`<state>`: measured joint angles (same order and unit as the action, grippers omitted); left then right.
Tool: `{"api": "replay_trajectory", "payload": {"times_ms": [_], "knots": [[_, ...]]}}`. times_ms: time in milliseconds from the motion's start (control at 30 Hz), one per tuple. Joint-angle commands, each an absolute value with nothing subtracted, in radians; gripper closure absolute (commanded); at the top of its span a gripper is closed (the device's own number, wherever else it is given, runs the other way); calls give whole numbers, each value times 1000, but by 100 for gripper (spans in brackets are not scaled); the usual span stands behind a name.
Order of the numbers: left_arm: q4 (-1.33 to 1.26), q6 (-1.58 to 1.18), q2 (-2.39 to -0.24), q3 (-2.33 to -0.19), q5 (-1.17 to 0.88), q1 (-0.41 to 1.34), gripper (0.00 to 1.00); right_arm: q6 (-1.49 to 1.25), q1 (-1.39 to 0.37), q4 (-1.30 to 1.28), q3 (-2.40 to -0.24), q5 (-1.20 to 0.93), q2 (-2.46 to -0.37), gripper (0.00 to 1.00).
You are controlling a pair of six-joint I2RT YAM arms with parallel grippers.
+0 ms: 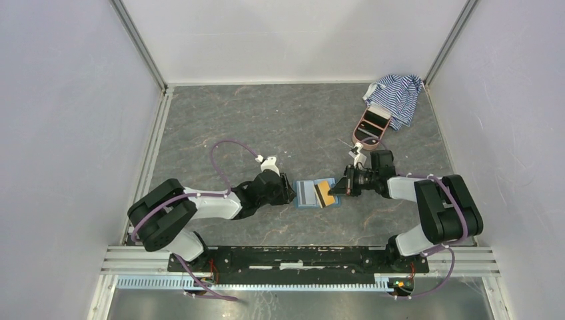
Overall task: Put the credit cards into the card holder
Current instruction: Insert the credit card into the card holder.
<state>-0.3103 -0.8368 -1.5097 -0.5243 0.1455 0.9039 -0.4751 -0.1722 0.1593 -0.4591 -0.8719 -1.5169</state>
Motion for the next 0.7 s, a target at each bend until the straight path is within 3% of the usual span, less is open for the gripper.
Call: {"api": "replay_trajectory", "payload": {"times_ms": [0, 667], "knots": [[-296, -798, -1522, -509, 121, 908, 52, -490, -150, 164, -440, -825, -1481, 100], [-254, -785, -1602, -559, 130, 928, 48, -571, -148, 277, -405, -907, -1442, 100]]}}
